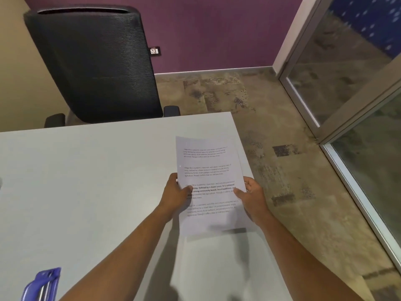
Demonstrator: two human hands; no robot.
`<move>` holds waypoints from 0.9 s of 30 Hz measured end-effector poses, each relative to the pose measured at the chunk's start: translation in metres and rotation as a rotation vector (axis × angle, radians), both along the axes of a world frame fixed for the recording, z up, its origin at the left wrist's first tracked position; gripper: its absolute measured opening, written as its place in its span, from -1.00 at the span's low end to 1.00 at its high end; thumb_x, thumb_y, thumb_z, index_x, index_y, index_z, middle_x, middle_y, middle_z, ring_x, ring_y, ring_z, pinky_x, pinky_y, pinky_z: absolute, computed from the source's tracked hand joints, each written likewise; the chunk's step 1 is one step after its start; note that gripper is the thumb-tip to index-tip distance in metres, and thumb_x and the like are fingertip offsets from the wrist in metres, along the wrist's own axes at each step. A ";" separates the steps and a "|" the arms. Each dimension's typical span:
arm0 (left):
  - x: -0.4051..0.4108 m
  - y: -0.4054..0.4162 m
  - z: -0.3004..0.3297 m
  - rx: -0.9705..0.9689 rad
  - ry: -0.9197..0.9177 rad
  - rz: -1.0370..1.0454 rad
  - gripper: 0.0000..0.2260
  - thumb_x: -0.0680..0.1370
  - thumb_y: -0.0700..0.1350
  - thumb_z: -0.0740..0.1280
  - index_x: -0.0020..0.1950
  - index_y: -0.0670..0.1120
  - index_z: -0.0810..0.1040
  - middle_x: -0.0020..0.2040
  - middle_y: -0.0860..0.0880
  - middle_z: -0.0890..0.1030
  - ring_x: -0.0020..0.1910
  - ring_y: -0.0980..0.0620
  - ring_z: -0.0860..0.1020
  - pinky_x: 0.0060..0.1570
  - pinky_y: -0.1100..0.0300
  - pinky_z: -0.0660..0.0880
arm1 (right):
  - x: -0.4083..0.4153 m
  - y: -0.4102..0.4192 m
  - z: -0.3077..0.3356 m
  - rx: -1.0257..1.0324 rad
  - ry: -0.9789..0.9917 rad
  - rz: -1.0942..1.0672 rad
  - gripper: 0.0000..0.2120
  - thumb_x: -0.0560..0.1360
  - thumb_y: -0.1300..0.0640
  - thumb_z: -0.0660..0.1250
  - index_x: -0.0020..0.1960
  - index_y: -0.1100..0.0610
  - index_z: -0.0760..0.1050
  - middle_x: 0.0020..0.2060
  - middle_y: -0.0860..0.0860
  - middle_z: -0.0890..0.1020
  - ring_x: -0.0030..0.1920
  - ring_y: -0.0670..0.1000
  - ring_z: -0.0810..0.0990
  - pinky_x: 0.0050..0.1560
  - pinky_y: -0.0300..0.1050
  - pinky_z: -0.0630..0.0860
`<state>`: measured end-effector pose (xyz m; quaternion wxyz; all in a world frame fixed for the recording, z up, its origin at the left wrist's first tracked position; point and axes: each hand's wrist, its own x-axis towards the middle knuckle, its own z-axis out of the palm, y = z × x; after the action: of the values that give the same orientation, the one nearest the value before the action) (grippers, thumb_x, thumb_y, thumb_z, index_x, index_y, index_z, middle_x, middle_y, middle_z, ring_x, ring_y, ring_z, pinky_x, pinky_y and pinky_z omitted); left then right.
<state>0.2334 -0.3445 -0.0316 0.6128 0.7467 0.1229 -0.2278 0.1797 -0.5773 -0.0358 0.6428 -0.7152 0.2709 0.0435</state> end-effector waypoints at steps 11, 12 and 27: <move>0.115 -0.050 -0.037 0.151 -0.125 0.024 -0.63 0.50 -0.24 0.40 0.25 -0.07 0.39 0.15 -0.10 0.62 -0.04 0.00 0.63 -0.12 0.19 0.55 | 0.112 -0.042 -0.034 -0.165 -0.084 -0.010 -0.58 0.51 0.42 0.34 0.34 0.24 0.41 0.12 0.17 0.65 0.03 0.09 0.66 0.01 0.01 0.64; 0.122 -0.053 -0.040 0.174 -0.137 0.018 -0.62 0.49 -0.23 0.40 0.27 -0.08 0.39 0.17 -0.10 0.61 -0.03 -0.01 0.61 -0.11 0.19 0.53 | 0.119 -0.044 -0.035 -0.191 -0.091 -0.012 -0.58 0.50 0.41 0.35 0.32 0.21 0.41 0.08 0.15 0.66 -0.04 0.03 0.66 -0.10 -0.11 0.64; 0.153 -0.068 -0.047 0.501 -0.355 -0.043 -0.63 0.46 -0.12 0.45 0.20 -0.08 0.40 0.14 -0.11 0.53 0.00 -0.08 0.54 -0.15 0.13 0.42 | 0.158 -0.038 -0.052 -0.730 -0.066 0.017 -0.62 0.52 0.37 0.33 0.34 0.28 0.48 0.17 0.22 0.54 0.22 0.19 0.48 0.21 0.01 0.48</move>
<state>0.3865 -0.4127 -0.0783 0.4167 0.9050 0.0504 -0.0690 0.3378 -0.6151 -0.0882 0.3534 -0.9007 0.2415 -0.0738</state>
